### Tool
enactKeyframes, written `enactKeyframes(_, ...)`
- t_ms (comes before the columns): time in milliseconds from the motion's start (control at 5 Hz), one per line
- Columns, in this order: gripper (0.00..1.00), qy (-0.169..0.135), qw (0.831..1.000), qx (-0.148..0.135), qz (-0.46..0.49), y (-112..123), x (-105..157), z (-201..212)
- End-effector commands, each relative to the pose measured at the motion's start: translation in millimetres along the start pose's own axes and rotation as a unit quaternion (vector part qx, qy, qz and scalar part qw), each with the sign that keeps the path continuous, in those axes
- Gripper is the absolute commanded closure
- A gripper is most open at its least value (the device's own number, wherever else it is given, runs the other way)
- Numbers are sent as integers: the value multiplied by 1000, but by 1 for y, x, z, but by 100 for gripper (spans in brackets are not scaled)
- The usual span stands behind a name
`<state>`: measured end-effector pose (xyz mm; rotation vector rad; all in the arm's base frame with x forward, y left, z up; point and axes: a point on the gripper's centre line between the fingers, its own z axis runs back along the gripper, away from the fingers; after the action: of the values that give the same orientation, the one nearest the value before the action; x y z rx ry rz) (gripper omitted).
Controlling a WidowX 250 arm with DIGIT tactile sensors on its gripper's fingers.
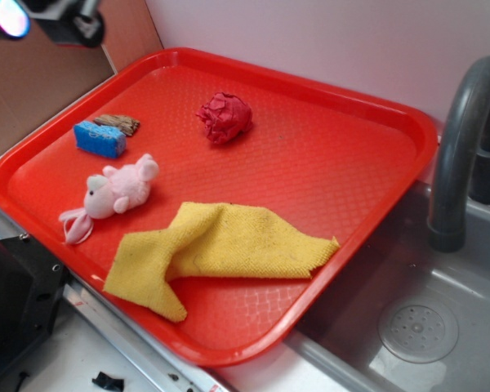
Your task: Grab the red paper.
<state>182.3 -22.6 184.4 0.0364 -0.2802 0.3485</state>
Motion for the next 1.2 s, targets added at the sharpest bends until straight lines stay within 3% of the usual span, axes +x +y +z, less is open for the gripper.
enactKeyframes(0,0,-17,998,-24,49,1,54,-50)
enactKeyframes(400,0,23,999,-16,37,-1,73,-107)
enactKeyframes(1000,0,56,998,-6,-11,-20,78,-159)
